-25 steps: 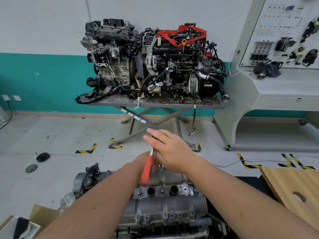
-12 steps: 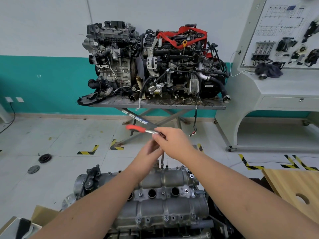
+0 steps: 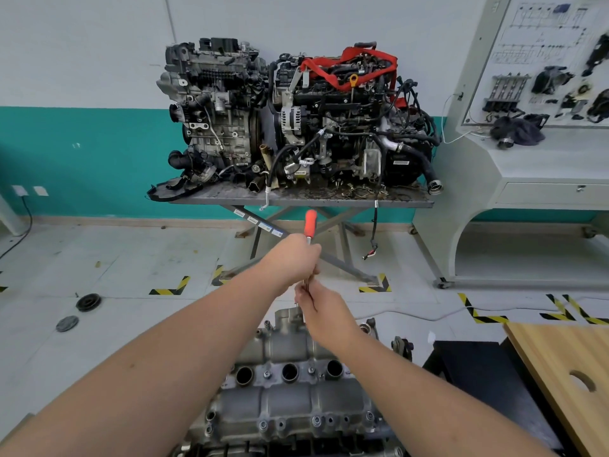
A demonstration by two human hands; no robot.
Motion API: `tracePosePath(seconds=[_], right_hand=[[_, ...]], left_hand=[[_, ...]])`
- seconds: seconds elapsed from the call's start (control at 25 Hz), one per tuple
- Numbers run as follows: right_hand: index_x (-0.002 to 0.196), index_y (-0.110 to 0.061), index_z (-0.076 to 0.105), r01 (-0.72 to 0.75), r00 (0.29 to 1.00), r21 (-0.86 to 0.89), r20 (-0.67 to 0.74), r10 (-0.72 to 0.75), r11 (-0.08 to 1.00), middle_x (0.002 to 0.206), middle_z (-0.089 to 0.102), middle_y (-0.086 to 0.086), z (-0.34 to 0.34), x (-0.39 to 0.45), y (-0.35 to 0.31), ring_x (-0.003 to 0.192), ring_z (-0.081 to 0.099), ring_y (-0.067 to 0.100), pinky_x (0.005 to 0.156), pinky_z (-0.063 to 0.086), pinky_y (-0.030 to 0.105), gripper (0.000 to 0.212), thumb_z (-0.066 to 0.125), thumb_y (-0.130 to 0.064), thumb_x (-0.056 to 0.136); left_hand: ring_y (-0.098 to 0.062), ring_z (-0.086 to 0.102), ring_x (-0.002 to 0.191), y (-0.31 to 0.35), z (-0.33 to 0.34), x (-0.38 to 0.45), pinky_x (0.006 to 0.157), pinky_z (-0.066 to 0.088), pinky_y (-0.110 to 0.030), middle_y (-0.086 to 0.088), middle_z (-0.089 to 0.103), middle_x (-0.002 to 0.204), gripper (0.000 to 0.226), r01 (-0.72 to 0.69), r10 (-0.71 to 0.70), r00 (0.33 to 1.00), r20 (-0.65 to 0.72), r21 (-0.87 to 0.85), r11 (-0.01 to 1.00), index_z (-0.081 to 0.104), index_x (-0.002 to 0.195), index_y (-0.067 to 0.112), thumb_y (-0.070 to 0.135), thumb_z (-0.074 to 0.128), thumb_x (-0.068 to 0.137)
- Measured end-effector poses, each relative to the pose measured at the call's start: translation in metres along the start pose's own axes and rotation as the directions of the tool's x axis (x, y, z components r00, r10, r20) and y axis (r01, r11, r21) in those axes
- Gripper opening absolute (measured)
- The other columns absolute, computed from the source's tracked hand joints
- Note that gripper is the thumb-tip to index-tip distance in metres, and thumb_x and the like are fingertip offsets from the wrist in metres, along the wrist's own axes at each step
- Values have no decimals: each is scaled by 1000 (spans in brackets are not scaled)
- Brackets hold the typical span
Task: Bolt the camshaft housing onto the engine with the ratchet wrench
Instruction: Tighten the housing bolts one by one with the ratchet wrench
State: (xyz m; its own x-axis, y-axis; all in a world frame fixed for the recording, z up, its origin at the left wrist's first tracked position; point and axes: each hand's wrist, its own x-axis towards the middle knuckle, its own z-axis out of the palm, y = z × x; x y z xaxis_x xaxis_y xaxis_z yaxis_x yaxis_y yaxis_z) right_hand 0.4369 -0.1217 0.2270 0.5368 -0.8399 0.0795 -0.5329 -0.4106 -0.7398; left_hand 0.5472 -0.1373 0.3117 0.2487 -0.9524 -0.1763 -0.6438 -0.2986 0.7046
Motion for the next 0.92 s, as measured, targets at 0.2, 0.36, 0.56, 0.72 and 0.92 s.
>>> tracePosePath(seconds=[0.2, 0.36, 0.56, 0.72, 0.92], right_hand=[[115, -26, 51, -43, 997, -257, 45, 56, 966, 94, 66, -3, 11, -7, 34, 96, 61, 27, 96, 39, 48, 23, 32, -36, 107], [92, -20, 40, -98, 991, -240, 65, 117, 966, 80, 51, -1, 20, 1, 39, 83, 54, 29, 70, 37, 37, 19, 33, -31, 105], [88, -19, 40, -163, 986, -252, -55, 154, 954, 89, 63, 7, 37, -4, 40, 89, 62, 30, 66, 36, 34, 17, 34, -25, 103], [76, -21, 61, -107, 972, -171, -223, 67, 979, 68, 57, -8, 40, -1, 47, 72, 64, 10, 59, 48, 19, 20, 67, -37, 86], [91, -18, 54, -66, 996, -105, -59, 60, 992, 85, 63, -1, 35, -3, 54, 80, 59, 19, 72, 49, 36, 19, 39, -23, 101]], left_hand=[[-21, 58, 70, 26, 4, -16, 57, 43, -32, 0, 55, 77, 30, -224, 258, 965, 54, 683, 695, 49, 90, 20, 43, 35, 104], [-25, 59, 78, 8, 24, -30, 63, 36, -33, 4, 49, 74, 27, -385, 671, 741, 24, 834, 395, 57, 77, 23, 42, 56, 96], [-29, 59, 100, -23, 44, -33, 78, 38, -39, -2, 66, 101, 33, -362, 784, 476, -399, 723, 588, 63, 64, 19, 47, 78, 73], [-23, 47, 123, -33, 56, -37, 93, 41, -41, -2, 55, 136, 50, -377, 600, 661, -449, 493, 784, 67, 105, 22, 63, 43, 90], [0, 67, 89, -24, 63, -43, 85, 51, -23, 15, 71, 106, 35, -300, 96, 941, -325, -667, 682, 60, 120, 36, 50, 38, 97]])
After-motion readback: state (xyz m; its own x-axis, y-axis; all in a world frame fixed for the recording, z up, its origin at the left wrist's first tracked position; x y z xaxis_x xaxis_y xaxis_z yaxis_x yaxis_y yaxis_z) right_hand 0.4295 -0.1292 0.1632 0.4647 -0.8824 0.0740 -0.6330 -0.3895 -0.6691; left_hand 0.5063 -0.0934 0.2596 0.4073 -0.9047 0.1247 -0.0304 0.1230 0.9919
